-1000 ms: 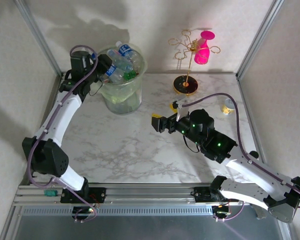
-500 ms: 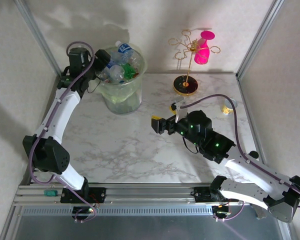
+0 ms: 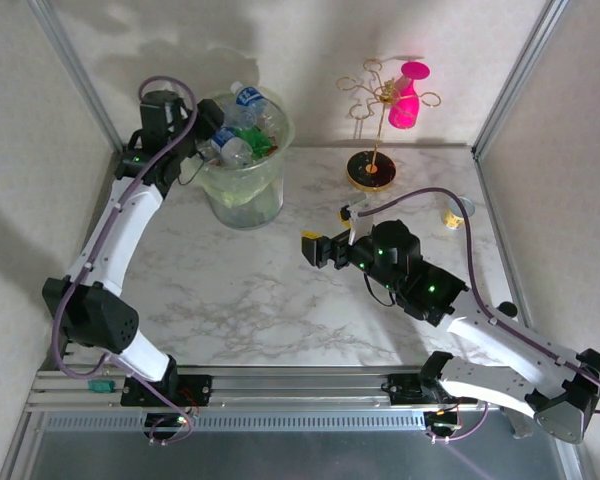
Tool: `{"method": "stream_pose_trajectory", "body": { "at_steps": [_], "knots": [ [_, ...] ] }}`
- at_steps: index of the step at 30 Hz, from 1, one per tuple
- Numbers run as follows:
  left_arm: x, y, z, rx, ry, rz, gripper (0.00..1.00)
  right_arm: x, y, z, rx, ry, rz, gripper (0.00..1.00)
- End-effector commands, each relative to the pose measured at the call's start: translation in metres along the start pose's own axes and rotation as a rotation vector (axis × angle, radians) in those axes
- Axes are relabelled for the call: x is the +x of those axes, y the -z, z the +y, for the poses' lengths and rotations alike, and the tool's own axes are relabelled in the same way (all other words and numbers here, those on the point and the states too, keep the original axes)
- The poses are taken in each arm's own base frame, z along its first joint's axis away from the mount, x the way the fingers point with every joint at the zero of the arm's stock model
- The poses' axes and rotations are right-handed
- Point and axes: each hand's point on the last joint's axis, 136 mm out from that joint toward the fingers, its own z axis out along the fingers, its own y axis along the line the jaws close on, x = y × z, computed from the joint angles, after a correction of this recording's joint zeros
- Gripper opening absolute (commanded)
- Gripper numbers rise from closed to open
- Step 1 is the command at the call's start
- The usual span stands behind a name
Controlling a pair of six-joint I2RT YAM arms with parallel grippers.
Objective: Put the plastic bottles in the bin
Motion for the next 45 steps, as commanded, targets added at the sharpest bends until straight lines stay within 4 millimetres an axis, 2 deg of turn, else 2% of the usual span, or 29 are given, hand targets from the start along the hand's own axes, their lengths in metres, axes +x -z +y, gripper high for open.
{"method": "stream_pose_trajectory", "body": {
  "at_steps": [1,5,8,13,17,20,24,28,30,31,32,36,39,42,45],
  "knots": [
    [0.021,-0.018,-0.003,-0.006,-0.077,0.048,0.5,-0.006,0.0,0.0,0.005,-0.011,-0.015,0.96],
    [0.046,-0.028,0.009,-0.079,-0.134,0.072,0.5,0.001,-0.003,0.0,0.001,-0.017,0.004,0.96],
    [0.056,-0.03,0.017,-0.097,-0.136,0.082,0.5,0.005,-0.003,0.0,0.002,-0.022,0.012,0.96],
    [0.058,-0.026,0.018,-0.104,-0.145,0.081,0.5,0.001,-0.001,0.0,0.005,-0.02,0.008,0.96],
    [0.049,-0.019,0.009,-0.079,-0.139,0.063,0.5,-0.005,0.001,0.001,0.001,-0.019,-0.002,0.96],
    [0.028,-0.002,-0.009,-0.034,-0.142,0.01,0.53,-0.012,0.005,0.002,0.001,-0.023,-0.017,0.96],
    [0.001,0.03,-0.037,0.043,-0.179,-0.08,0.65,-0.022,0.01,0.002,0.005,-0.023,-0.034,0.96],
    [-0.01,0.071,-0.059,0.102,-0.273,-0.176,0.74,-0.038,0.021,0.003,0.004,-0.023,-0.078,0.98],
    [-0.011,0.096,-0.065,0.136,-0.322,-0.242,0.82,-0.048,0.029,0.0,0.021,-0.025,-0.117,0.99],
    [-0.01,0.108,-0.065,0.157,-0.339,-0.275,0.96,-0.051,0.032,-0.001,0.022,-0.021,-0.132,0.99],
    [-0.009,0.119,-0.062,0.169,-0.346,-0.306,0.99,-0.053,0.035,-0.001,0.023,-0.014,-0.147,0.99],
    [-0.002,0.153,-0.049,0.217,-0.328,-0.37,0.99,-0.053,0.037,-0.015,0.107,0.002,-0.142,0.99],
    [0.002,0.167,-0.016,0.116,-0.297,-0.408,1.0,-0.061,0.041,-0.021,0.157,0.051,-0.122,0.99],
    [0.005,0.192,0.024,0.027,-0.249,-0.501,1.0,-0.083,0.061,-0.026,0.187,0.038,-0.192,0.99],
    [0.02,0.211,0.039,0.061,-0.327,-0.554,1.0,-0.1,0.086,-0.037,0.24,0.039,-0.314,0.99]
  ]
}}
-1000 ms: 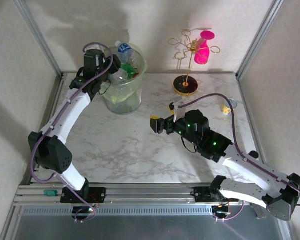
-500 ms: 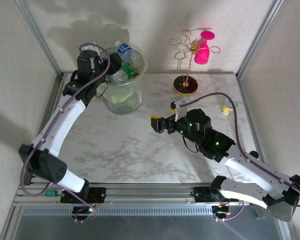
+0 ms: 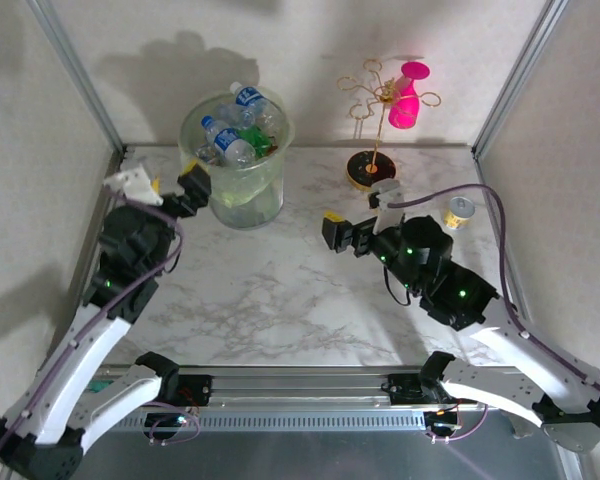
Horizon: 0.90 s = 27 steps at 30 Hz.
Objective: Put the plastic bottles in the bin
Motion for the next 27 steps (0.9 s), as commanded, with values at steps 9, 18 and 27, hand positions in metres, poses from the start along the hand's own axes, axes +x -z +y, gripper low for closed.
{"method": "stream_pose_trajectory", "body": {
  "at_steps": [9,18,27],
  "knots": [
    [0.058,0.004,0.035,-0.011,-0.5,-0.043,1.0,-0.052,0.046,-0.013,0.053,0.296,-0.432,0.99],
    [0.1,-0.026,0.149,-0.317,-0.145,-0.119,0.99,-0.023,-0.006,-0.044,0.195,0.435,-0.422,0.99],
    [0.167,-0.03,0.206,-0.385,-0.147,0.042,1.0,0.043,-0.059,-0.14,0.336,0.312,-0.212,0.99]
  ]
}}
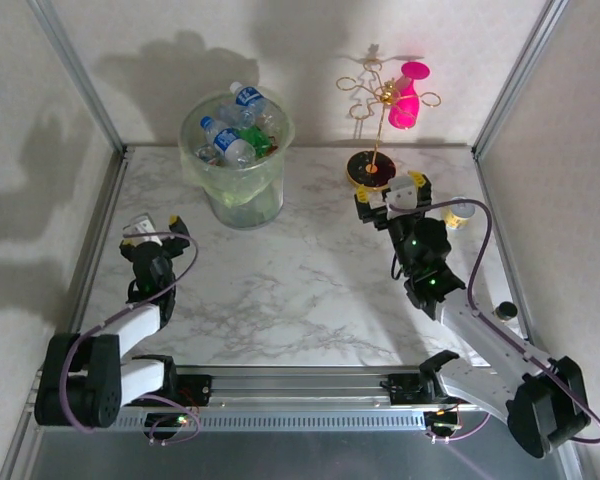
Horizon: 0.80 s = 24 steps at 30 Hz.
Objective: Put the plastic bottles in the bin
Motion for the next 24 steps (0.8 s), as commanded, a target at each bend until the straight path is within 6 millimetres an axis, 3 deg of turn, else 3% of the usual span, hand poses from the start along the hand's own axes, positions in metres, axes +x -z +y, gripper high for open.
{"method": "stream_pose_trajectory", "body": {
  "at_steps": [1,6,9,15,18,22,24],
  "knots": [
    [-0.013,0.0,-0.01,0.09,0.045,-0.078,1.0,0.018,-0.007,-0.01,0.006,-0.079,0.005,0.99],
    [0.0,-0.001,-0.029,0.216,0.049,-0.081,0.99,0.082,-0.014,-0.034,0.078,-0.132,0.133,0.99],
    [0.012,-0.01,-0.029,0.173,0.033,-0.061,0.99,0.122,-0.013,-0.041,0.118,-0.102,0.221,0.99],
    [0.031,-0.02,-0.061,0.238,-0.099,0.014,0.99,0.192,0.004,-0.073,0.252,-0.167,0.331,0.99],
    [0.03,-0.02,-0.061,0.236,-0.097,0.013,0.99,0.211,0.018,-0.09,0.301,-0.255,0.317,0.99],
    [0.031,-0.02,-0.06,0.234,-0.098,0.016,0.99,0.206,0.029,-0.103,0.302,-0.263,0.23,0.99],
    [0.031,-0.019,-0.061,0.225,-0.107,0.01,0.99,0.218,0.033,-0.103,0.261,-0.309,0.236,0.99]
  ]
}}
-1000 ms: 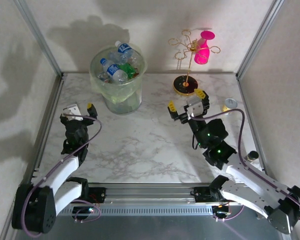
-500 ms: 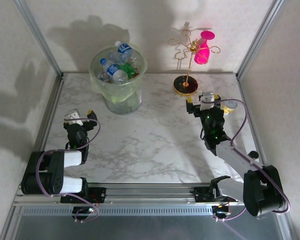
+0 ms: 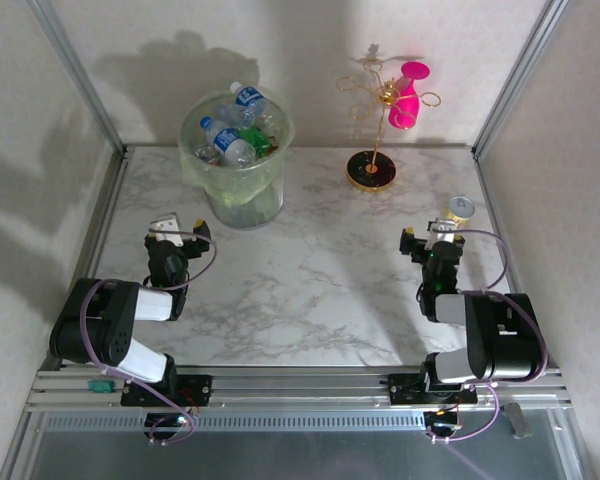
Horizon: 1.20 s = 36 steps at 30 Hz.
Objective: Put the plastic bottles in the bin
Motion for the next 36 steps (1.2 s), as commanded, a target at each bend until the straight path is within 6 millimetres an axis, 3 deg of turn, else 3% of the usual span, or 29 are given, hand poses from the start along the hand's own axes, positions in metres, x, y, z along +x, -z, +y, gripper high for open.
{"method": "stream_pose_trajectory", "body": {
  "at_steps": [1,3,4,8,11,16,36],
  "knots": [
    [-0.012,-0.002,-0.005,-0.005,-0.023,-0.041,0.99,-0.017,0.007,0.004,-0.092,-0.076,-0.135,0.99],
    [-0.012,-0.001,-0.005,-0.009,-0.027,-0.043,0.99,-0.018,0.009,0.014,-0.157,-0.047,-0.183,0.99],
    [-0.012,-0.001,-0.006,-0.009,-0.029,-0.045,0.99,-0.014,0.001,0.021,-0.188,-0.027,-0.127,0.99],
    [-0.012,0.0,-0.004,-0.02,-0.027,-0.048,0.99,-0.011,0.001,0.022,-0.185,-0.023,-0.121,0.99],
    [-0.019,0.029,0.036,-0.244,0.073,-0.189,0.99,-0.01,0.0,0.021,-0.177,-0.025,-0.115,0.99],
    [-0.012,0.018,0.015,-0.139,0.008,-0.132,0.99,-0.011,-0.001,0.017,-0.153,-0.031,-0.114,0.99],
    [-0.012,0.015,0.015,-0.114,0.019,-0.122,0.99,-0.011,-0.002,0.016,-0.157,-0.032,-0.112,0.99]
  ]
}}
